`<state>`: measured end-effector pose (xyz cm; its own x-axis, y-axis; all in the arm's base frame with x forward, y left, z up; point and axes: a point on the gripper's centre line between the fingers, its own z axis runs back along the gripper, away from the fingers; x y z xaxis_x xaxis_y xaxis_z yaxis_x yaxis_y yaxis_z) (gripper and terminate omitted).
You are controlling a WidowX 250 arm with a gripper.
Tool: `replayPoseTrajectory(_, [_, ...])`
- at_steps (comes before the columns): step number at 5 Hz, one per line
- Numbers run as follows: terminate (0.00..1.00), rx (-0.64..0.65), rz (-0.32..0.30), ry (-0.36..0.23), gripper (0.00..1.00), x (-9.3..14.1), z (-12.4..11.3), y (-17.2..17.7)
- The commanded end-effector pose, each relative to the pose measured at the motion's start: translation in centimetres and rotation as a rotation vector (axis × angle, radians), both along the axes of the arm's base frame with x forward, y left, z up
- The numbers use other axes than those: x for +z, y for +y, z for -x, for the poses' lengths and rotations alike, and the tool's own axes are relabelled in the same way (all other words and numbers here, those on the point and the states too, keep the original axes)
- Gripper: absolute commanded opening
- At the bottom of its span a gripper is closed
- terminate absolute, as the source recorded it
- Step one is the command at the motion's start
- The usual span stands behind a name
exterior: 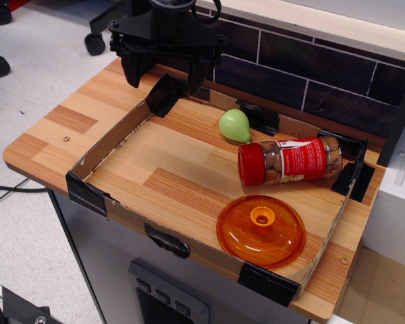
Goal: Upright basil bottle
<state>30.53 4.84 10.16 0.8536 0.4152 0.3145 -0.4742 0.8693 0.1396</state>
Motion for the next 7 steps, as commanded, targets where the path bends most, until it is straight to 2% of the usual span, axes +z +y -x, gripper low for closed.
replayPoseTrajectory(1, [0.00,0.000,0.000,0.000,1.00,0.0,0.0,0.0])
replayPoseTrajectory(3, [0.00,-0.499,0.024,0.088,1.00,-0.3,-0.1,-1.9])
replayPoseTrajectory(4, [0.00,-0.750,0.117,0.115,1.00,-0.1,0.3,-3.5])
replayPoseTrajectory(5, [0.00,-1.001,0.138,0.131,1.00,-0.6,0.0,-5.0])
replayPoseTrajectory(6, [0.00,-1.248,0.127,0.173,1.00,-1.4,-0.2,-6.2])
replayPoseTrajectory(7, [0.00,-1.337,0.040,0.169,1.00,-2.9,-0.4,-7.0])
